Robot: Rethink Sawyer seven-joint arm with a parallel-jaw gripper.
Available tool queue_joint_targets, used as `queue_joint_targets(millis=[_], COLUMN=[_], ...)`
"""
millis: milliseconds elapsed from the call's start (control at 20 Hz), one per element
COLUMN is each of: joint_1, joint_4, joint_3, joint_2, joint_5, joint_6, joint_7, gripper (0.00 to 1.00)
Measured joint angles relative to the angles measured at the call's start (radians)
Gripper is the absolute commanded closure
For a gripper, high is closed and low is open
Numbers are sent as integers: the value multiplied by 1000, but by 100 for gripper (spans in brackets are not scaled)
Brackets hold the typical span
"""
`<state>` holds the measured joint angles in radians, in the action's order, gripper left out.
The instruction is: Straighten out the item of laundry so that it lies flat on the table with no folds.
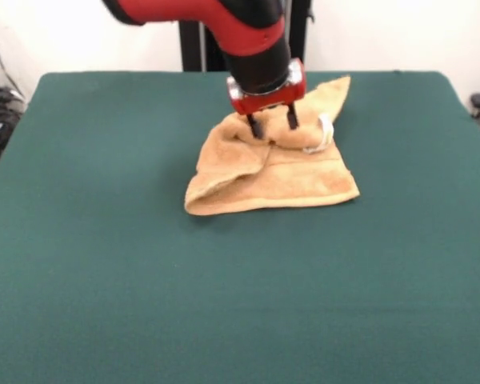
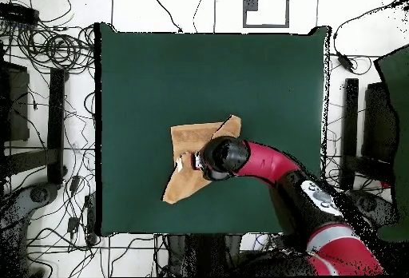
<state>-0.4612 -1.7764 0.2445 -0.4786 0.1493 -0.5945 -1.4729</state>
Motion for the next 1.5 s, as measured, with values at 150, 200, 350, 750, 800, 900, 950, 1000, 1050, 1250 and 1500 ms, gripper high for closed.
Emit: queue_joint_targets(millis=[150, 200, 350, 750, 800, 900, 950, 1000, 1050, 1250, 1500], joint_1=[79, 92, 144, 156, 156, 157, 158, 158, 158, 158, 157], joint_4=[0, 0, 0, 2, 3, 4, 5, 7, 11, 35, 70], joint_3=[-64, -75, -121, -164, -167, -178, -183, -186, -187, -187, -187], joint_2=[-44, -51, -92, -112, -112, -112, -112, -111, -109, -82, -13], joint_5=[36, 38, 39, 13, 11, 4, 2, 0, -1, -1, -1], joint_6=[122, 142, 247, 308, 308, 308, 308, 308, 308, 310, 335], joint_7=[-1, -1, -4, -4, -4, -4, -4, -4, -4, -4, -4], gripper=[0, 0, 0, 0, 0, 0, 0, 0, 0, 0, 0])
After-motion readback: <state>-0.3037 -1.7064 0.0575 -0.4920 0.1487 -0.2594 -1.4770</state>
